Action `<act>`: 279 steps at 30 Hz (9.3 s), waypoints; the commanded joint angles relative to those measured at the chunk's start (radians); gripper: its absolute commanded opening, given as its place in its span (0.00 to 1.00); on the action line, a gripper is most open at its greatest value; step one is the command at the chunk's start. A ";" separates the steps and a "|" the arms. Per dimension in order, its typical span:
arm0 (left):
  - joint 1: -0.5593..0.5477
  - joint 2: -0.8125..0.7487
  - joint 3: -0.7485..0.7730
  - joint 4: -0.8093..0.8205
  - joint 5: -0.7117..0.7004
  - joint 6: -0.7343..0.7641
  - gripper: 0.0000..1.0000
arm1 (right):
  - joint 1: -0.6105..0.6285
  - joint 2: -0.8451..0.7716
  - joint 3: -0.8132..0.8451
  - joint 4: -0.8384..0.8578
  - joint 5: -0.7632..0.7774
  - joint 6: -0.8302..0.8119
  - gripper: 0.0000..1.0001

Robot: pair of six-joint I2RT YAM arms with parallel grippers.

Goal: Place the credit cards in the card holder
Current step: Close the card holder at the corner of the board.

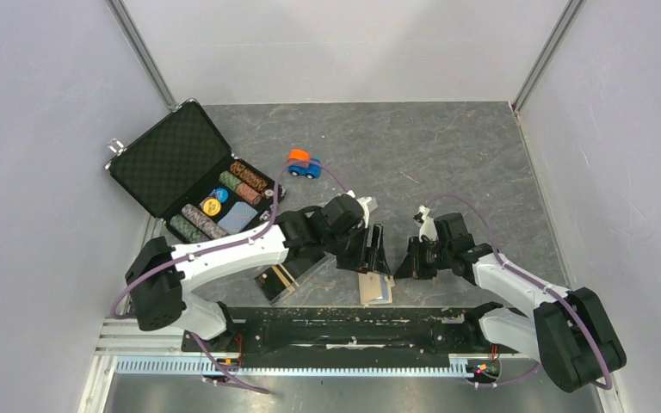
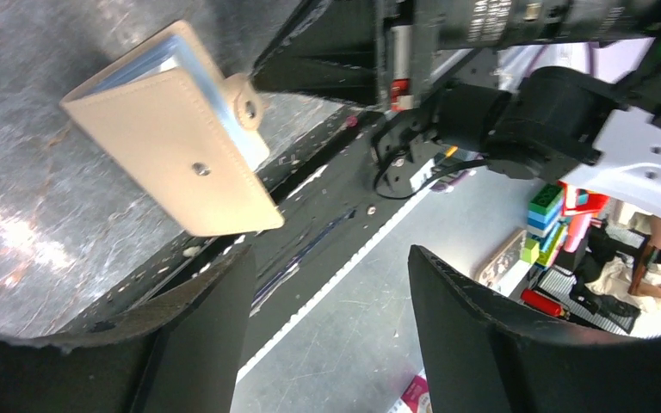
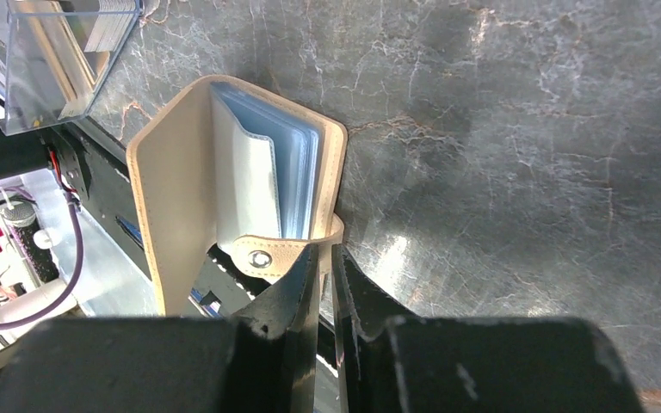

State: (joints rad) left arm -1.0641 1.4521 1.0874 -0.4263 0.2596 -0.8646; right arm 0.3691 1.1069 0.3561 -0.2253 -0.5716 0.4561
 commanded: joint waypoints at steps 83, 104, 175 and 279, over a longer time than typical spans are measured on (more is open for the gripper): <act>0.081 0.349 -0.071 0.318 0.130 -0.092 0.53 | 0.001 -0.026 -0.181 0.294 -0.112 0.043 0.13; 0.069 0.424 -0.012 0.244 0.142 -0.049 0.04 | 0.001 -0.032 -0.227 0.378 -0.148 0.104 0.13; -0.005 0.467 0.287 -0.215 -0.118 0.154 0.02 | 0.145 0.035 -0.103 0.478 0.035 0.170 0.11; -0.068 0.404 0.259 -0.282 -0.280 0.163 0.02 | 0.275 0.046 -0.034 0.386 0.103 0.170 0.27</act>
State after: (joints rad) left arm -1.1198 1.8923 1.3262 -0.7246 0.0231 -0.7132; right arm 0.6331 1.1767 0.2783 0.1413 -0.4950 0.6334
